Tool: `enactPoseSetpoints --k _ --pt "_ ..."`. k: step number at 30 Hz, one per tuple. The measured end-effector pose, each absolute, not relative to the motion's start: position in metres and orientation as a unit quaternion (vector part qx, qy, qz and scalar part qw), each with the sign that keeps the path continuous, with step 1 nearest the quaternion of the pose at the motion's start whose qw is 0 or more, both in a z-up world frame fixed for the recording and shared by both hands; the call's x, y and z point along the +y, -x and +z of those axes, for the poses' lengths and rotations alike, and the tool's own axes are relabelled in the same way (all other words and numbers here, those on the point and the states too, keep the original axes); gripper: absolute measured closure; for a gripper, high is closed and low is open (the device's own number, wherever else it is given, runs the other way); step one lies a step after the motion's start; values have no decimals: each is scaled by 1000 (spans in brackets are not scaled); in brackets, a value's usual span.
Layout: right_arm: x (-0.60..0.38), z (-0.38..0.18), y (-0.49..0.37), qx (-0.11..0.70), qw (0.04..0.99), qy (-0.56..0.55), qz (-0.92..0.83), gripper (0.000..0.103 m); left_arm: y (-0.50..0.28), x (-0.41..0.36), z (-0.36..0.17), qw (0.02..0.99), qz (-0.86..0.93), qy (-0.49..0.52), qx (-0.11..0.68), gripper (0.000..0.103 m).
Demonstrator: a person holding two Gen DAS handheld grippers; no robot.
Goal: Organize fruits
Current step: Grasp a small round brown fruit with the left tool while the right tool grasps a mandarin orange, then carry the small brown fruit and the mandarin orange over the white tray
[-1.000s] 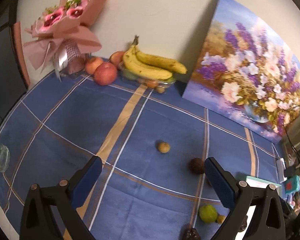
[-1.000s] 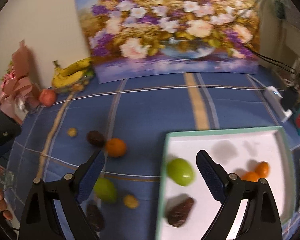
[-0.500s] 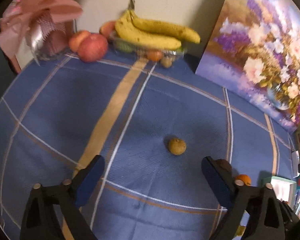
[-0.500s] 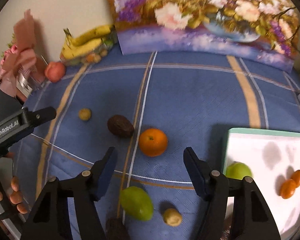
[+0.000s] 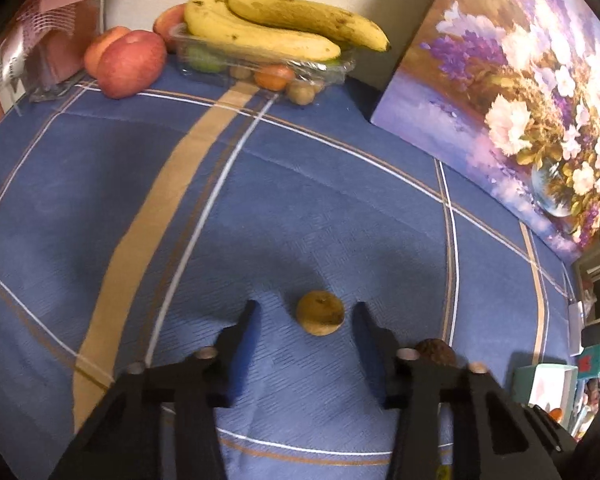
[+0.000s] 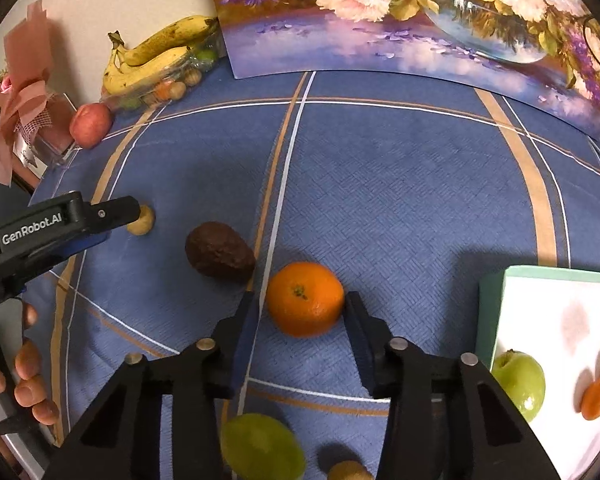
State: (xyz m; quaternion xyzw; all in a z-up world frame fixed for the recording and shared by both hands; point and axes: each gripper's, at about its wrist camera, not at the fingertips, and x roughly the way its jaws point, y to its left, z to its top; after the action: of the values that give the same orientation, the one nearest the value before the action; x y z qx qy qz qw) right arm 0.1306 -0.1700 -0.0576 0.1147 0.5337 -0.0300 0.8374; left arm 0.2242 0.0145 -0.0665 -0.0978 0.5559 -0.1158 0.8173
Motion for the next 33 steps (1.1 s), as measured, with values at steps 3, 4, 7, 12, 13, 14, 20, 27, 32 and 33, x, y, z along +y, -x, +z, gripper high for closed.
enactPoseSetpoints --k 3,4,7,12,13,14,20,27,32,33 --pt "-172 -59 -131 532 838 -120 -27 62 -226 10 -70 815 -128 101 556 76" --pt "-172 -59 -134 532 838 -120 -26 62 -225 9 -70 815 -131 102 556 76" --pt "-172 -60 -134 531 838 -122 -22 63 -224 6 -68 815 -135 93 556 76" --pt "-175 -58 -130 532 837 -129 -24 63 -219 7 -60 817 -128 93 555 76" --pt "-176 -57 -128 531 837 -132 -24 63 -217 8 -56 818 -128 93 553 76" --pt "-177 -55 -126 530 837 -135 -24 63 -215 8 -53 819 -128 94 552 76" --pt "-185 -39 -108 519 840 -154 -32 63 -187 12 -26 828 -131 93 538 76" --pt "-195 -18 -81 508 846 -158 -40 63 -156 5 -5 831 -149 85 529 76" --pt "-198 -4 -60 498 851 -163 -41 63 -135 2 10 839 -158 86 514 76" --pt "-198 -3 -56 496 851 -166 -40 63 -131 2 13 840 -159 88 512 76"
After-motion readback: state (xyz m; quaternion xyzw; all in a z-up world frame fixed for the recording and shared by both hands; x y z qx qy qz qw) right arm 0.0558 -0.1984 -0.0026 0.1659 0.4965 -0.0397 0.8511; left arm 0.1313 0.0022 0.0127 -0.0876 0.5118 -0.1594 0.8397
